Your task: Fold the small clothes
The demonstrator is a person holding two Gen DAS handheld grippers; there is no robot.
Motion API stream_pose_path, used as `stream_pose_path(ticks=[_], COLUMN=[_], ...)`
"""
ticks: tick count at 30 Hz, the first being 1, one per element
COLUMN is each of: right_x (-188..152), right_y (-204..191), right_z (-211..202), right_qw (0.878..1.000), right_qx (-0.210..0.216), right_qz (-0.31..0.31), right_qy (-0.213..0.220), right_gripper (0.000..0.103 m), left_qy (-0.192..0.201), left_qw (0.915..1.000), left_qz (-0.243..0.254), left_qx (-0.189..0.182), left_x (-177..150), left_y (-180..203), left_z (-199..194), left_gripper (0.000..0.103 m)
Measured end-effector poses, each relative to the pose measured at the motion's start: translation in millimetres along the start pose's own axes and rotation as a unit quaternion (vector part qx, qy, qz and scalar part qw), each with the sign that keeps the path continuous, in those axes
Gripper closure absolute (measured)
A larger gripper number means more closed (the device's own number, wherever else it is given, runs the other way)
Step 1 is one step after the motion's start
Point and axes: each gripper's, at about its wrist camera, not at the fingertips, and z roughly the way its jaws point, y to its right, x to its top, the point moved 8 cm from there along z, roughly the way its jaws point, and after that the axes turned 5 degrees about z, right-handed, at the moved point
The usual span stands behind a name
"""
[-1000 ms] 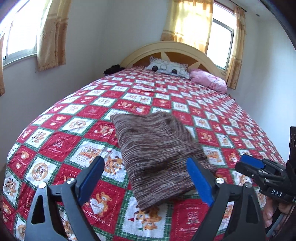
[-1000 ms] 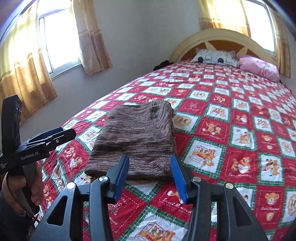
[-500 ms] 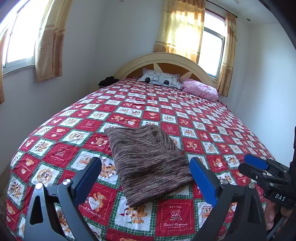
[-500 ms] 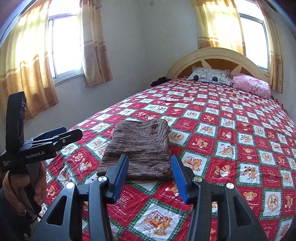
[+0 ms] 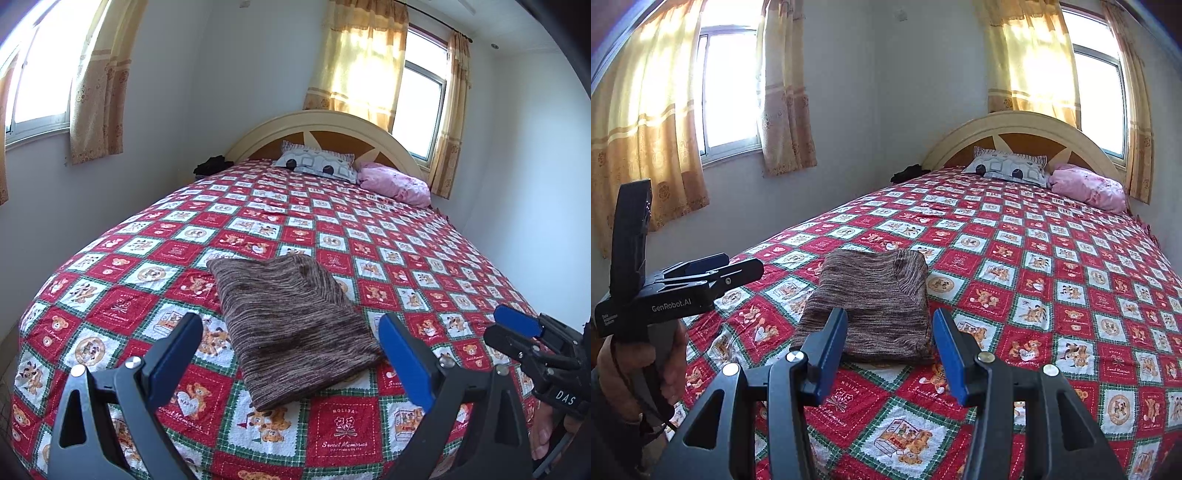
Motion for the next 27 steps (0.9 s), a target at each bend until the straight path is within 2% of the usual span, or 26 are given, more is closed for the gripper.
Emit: stream_pose_path(ticks=[27], right_x=[-3.6], right_y=[4.0], right_z=[-4.6], right_qw=[1.0], right_qx=[-0.002], right_qz=[0.008], right_qy=[0.004], right_gripper=[0.052], left_qy=[0.004], left_qw=[1.0], left_qz=[0.006], left_qx=[-0.001], left_x=[4.8], left_y=[2.6], left_z=[-6.4], left_gripper=[0.002])
